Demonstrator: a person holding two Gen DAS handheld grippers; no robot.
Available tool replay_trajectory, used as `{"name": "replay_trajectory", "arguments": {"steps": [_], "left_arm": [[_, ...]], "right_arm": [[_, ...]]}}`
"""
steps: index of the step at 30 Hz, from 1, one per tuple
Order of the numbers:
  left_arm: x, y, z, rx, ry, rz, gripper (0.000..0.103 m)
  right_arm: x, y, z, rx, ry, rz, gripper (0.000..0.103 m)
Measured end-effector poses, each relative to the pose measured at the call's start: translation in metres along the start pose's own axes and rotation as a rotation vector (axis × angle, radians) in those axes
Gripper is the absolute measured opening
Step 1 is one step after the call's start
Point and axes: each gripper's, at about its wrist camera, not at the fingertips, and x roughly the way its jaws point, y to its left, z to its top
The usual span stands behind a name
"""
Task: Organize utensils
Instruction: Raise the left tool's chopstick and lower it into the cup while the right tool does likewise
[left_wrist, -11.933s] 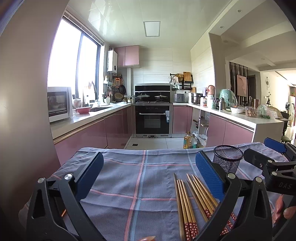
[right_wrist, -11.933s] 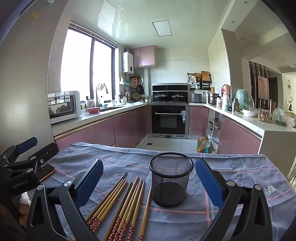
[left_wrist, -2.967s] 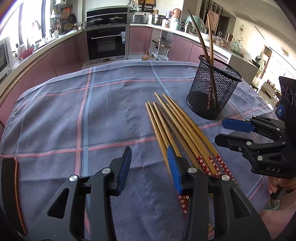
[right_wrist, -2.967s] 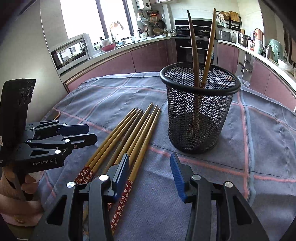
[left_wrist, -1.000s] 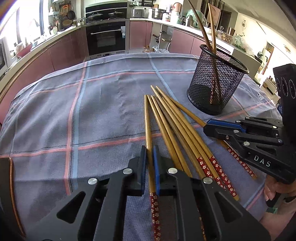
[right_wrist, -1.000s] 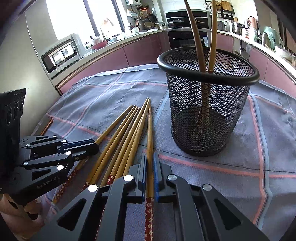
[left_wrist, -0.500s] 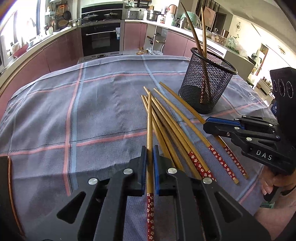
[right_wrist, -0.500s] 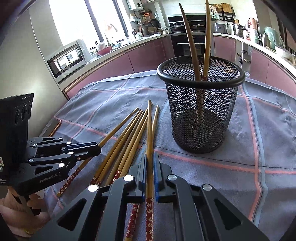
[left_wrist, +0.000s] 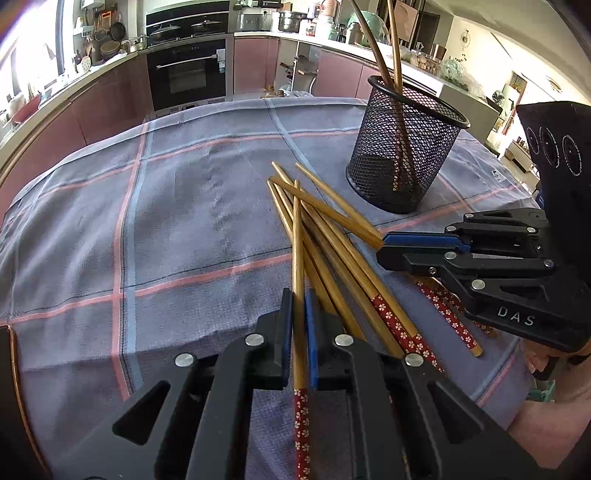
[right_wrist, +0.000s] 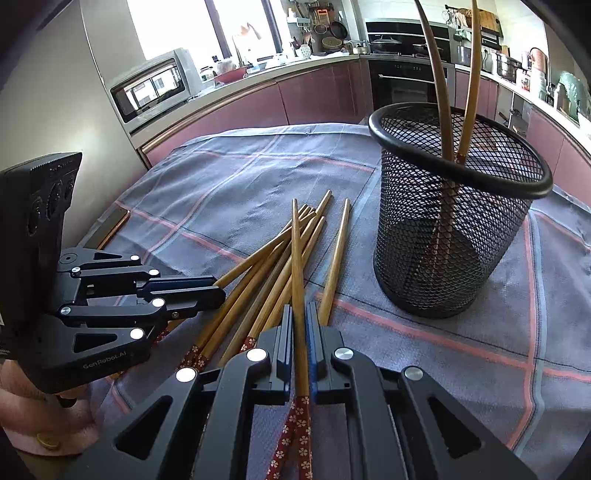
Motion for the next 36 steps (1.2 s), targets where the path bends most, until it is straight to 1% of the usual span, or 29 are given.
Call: {"name": "replay_trajectory", "arguments": {"steps": [2,5,9,12,20,23,29,31,34,36], "left_arm": [[0.002,0.001,0.002,0.003,0.004,-0.006,0.008],[0.004,0.002,0.006,0.002,0.011,-0.014,0.008],[0.003,0.002,0.010,-0.009,0.010,-0.010,0.008],[-0.007,0.004,0.013,-0.022,-0.013,-0.049,0.008],[-0.061,0.002,0.033,-0.013,-0.145,-0.128,0.007],[-0.083,0.001,0.040,-0.006,-0.193,-0.157,0.007],[-0.119,-0.005,0.063,0.004,-0.288,-0.203,0.007],[-0.128,-0.008,0.071,0.007,-0.317,-0.212,0.007],[-0.138,-0.013,0.086,0.005,-0.352,-0.238,0.007],[-0.143,-0.017,0.096,0.010,-0.379,-0.240,0.007]], "right_arm": [[0.006,0.001,0.001,-0.010,0.018,0.002,0.007],[0.008,0.001,0.003,-0.014,0.017,0.002,0.007],[-0.006,-0.002,0.004,-0.010,-0.027,0.007,0.006],[-0.025,-0.003,0.006,-0.013,-0.076,0.016,0.006],[-0.082,-0.019,0.016,0.008,-0.221,0.031,0.006],[-0.099,-0.024,0.020,0.008,-0.268,0.013,0.006],[-0.120,-0.037,0.031,0.026,-0.347,-0.004,0.006],[-0.126,-0.041,0.037,0.035,-0.374,-0.001,0.006],[-0.131,-0.046,0.049,0.040,-0.415,-0.017,0.006],[-0.136,-0.049,0.056,0.041,-0.456,-0.034,0.006]]}}
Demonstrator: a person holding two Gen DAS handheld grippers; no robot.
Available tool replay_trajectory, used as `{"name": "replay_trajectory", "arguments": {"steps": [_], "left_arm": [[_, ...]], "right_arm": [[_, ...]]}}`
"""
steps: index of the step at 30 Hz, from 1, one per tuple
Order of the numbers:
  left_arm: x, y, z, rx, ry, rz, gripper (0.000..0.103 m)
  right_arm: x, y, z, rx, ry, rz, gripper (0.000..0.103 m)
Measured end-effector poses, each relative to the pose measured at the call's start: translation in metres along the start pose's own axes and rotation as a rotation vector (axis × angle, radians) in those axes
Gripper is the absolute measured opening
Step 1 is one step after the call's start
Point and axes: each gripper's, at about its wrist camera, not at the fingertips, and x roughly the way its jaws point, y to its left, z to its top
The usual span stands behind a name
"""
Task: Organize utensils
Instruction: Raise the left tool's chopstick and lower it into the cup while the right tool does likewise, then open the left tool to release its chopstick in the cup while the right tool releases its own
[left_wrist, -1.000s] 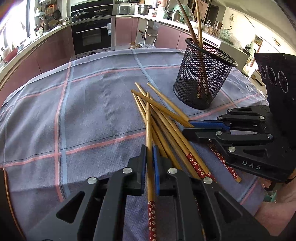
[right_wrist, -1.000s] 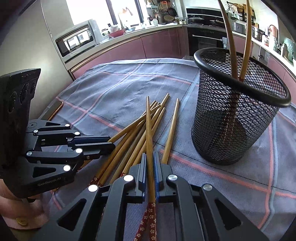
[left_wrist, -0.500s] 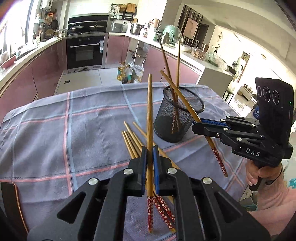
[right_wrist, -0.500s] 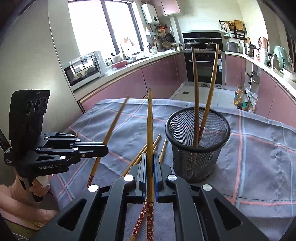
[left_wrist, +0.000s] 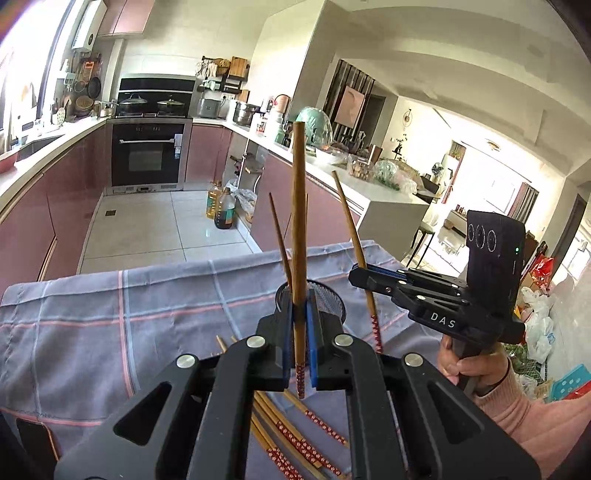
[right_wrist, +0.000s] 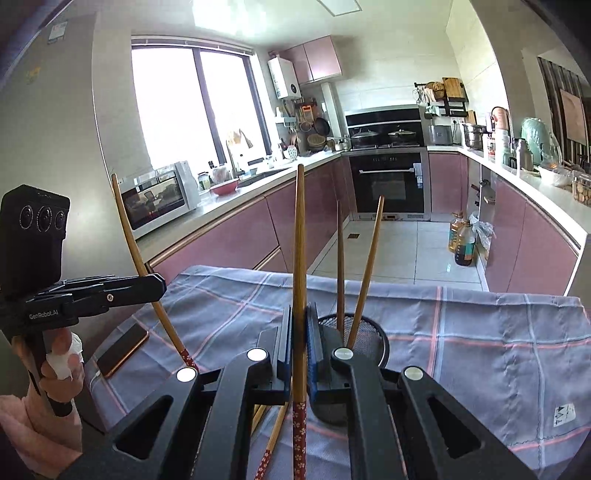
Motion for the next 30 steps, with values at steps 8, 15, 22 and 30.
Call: {"name": "replay_trajectory", "arguments": {"steps": [8,15,22,30], "left_arm": [[0.017,-0.020,0.044,0.012,-0.062,-0.010,0.007],[0.053,-0.024,0.054,0.013,-0.034,0.033,0.007],[0.092,-0.013,0.044,0.006,0.050,0.059,0.007],[0.107,-0.003,0.033,0.011,0.093,0.054,0.007]], "right_arm": [[0.005,-0.015,0.031,-0.007,-0.078,-0.031,0.006],[0.011,-0.024,0.041,-0.015,-0.088,-0.050,0.006],[0.012,-0.032,0.040,0.018,-0.121,-0.046,0.006],[0.029,-0.030,0.032,0.023,-0.039,-0.058,0.006]]}}
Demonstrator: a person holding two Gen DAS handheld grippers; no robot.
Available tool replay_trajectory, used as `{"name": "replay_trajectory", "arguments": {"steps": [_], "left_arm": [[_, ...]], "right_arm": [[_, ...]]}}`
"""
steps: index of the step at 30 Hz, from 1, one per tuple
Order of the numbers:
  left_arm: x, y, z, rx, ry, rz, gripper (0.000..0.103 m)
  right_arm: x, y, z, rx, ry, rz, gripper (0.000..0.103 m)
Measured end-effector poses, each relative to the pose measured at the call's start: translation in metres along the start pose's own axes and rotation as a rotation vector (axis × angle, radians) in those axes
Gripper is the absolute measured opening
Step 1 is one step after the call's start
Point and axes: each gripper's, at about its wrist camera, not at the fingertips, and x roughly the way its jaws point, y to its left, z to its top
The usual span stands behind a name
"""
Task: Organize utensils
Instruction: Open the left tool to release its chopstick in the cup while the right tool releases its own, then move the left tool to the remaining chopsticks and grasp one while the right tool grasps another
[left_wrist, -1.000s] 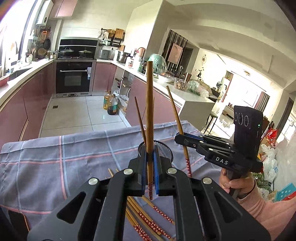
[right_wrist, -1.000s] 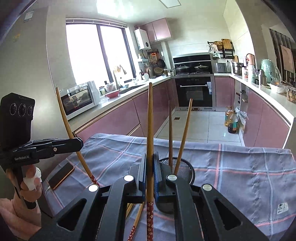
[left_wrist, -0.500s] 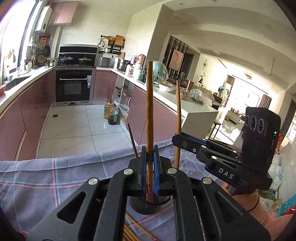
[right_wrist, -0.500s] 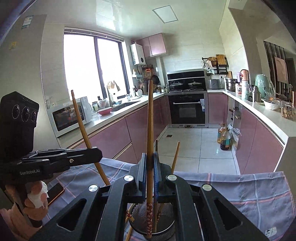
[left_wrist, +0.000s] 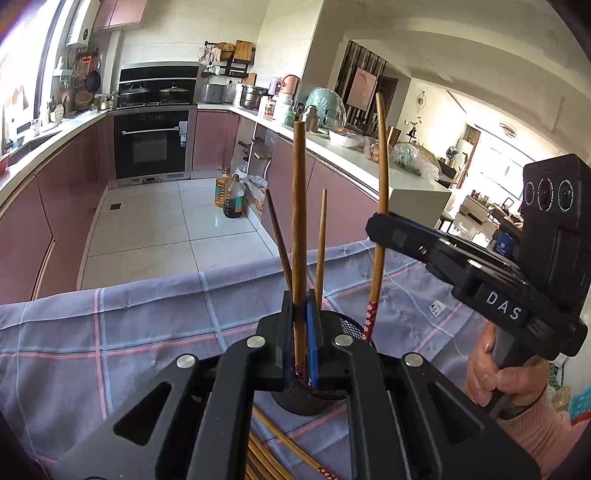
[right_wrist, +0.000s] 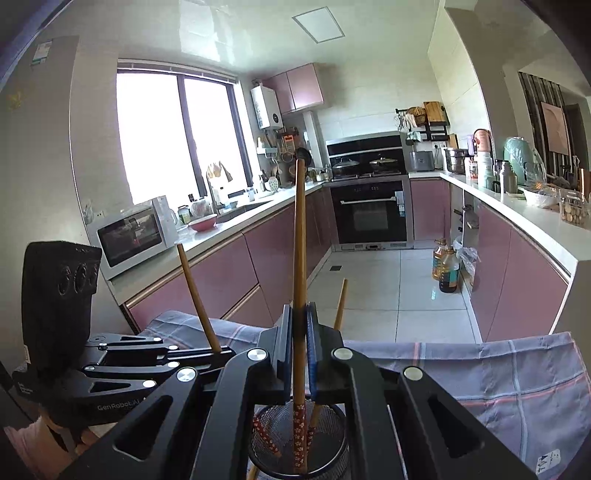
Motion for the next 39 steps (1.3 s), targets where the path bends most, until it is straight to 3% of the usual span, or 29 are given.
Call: {"name": "replay_trajectory", "arguments": {"steps": [7,10,12,14,21,28,33,39], "left_arm": [[0.017,0.000,-0.007,0.016,0.062,-0.014,0.007],[0.027,0.001,-0.010,0.014,0.084,0.006,0.009],[0.030,0.004,-0.012,0.006,0.094,0.010,0.016],[0.031,0.007,-0.015,0.003,0.093,0.013,0.020],[0.011,0.010,-0.025,0.005,0.051,0.035,0.025],[-0.026,0.017,-0.051,0.021,-0.002,0.098,0.032],[-0.036,0.028,-0.081,0.023,0.037,0.150,0.034],[-0.026,0.046,-0.124,-0.022,0.139,0.176,0.034]], "right_arm": [[0.028,-0.007,-0.024,0.025,0.199,-0.023,0.006],[0.037,-0.011,-0.032,0.039,0.241,-0.044,0.009],[0.039,-0.012,-0.034,0.044,0.242,-0.048,0.009],[0.038,-0.011,-0.035,0.045,0.236,-0.054,0.016],[0.022,-0.008,-0.037,0.031,0.189,-0.057,0.024],[-0.017,0.018,-0.045,-0.049,0.125,0.011,0.032],[-0.023,0.043,-0.070,-0.095,0.176,0.082,0.035],[0.003,0.055,-0.111,-0.089,0.310,0.089,0.036]]}}
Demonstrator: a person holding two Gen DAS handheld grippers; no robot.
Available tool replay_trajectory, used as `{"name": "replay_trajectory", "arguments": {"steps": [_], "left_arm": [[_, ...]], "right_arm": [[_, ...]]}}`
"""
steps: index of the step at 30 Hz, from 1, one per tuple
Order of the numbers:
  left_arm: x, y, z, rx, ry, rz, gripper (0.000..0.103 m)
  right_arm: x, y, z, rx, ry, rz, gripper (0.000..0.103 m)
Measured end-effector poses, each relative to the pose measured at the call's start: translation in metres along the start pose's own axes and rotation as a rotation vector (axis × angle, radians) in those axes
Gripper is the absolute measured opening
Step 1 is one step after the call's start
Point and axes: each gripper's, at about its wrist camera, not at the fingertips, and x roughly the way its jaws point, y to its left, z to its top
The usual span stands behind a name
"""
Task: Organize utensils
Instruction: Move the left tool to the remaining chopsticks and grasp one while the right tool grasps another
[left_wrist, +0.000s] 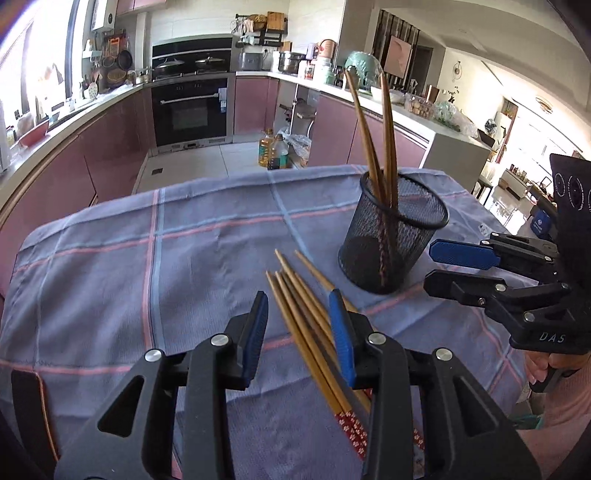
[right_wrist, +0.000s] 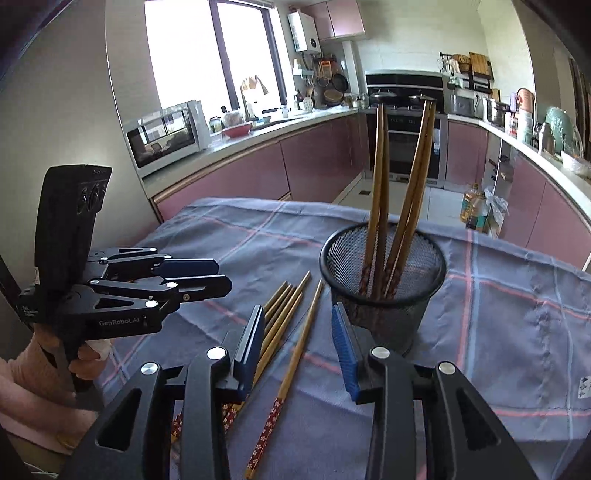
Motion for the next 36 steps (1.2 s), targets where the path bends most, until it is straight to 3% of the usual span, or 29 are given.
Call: {"name": "replay_trajectory", "arguments": {"steps": [9,36], "left_arm": [[0.020,0.003,-0.035,-0.024,0.086,0.016,0.034],[0.033,-0.012,-0.041,0.027,0.114,0.070,0.036]], "right_arm": [[0.035,0.006,-0.025,0.041,0.110,-0.022,0.035],[0.056,0.018,-0.027,0.033,0.145,-0.070,0.035]]}}
